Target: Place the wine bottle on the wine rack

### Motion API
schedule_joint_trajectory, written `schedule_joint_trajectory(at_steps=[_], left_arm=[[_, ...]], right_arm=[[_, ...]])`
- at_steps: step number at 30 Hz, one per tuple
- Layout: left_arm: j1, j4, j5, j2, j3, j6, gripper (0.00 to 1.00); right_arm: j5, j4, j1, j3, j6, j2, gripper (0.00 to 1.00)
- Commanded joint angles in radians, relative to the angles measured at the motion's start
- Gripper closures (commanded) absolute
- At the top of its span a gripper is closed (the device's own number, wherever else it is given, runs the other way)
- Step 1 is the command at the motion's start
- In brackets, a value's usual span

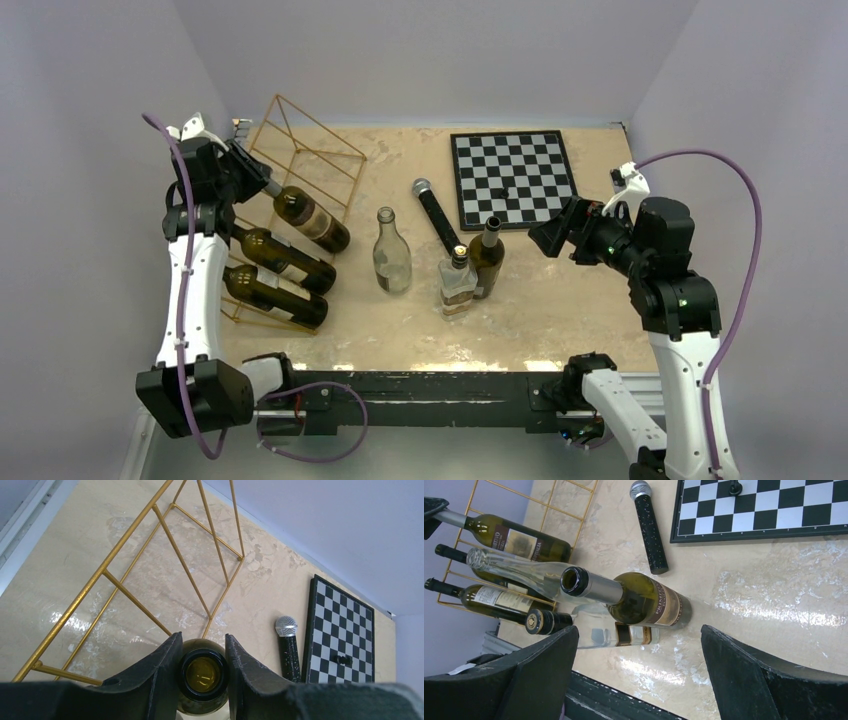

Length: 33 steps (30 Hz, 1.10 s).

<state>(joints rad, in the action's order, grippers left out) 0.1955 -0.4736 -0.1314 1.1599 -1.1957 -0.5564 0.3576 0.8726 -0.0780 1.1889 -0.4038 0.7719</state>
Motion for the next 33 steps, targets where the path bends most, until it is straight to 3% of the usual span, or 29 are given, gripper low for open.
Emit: schedule_joint_trajectory(at_steps=[1,6,13,20,33], left_arm=[[0.027,0.129,-0.044,0.002,-0.018,-0.005,1.00],[0.047,0.132,-0.113,0.048,-0.023,0.036,1.00],[0.050,0.114,-0.101,0.084,-0.032,0.034,0.99],[0.051,0.063,-0.026,0.092,-0.032,0.023,0.55],[0.053,0.010,0.127,0.078,0.016,-0.008,0.53]], right_arm=[[-0.010,-0.009,0.002,0.002,0.006,-0.003,0.03],[-0.009,-0.008,0.002,0.002,0.007,-0.001,0.03],[-0.010,-0.010,0.002,-0.001,0.007,-0.001,0.03],[-0.011,-0.010,0.002,-0.006,0.008,-0.004,0.03],[-0.023,-0.003,0.002,-0.012,0.009,-0.022,0.03]])
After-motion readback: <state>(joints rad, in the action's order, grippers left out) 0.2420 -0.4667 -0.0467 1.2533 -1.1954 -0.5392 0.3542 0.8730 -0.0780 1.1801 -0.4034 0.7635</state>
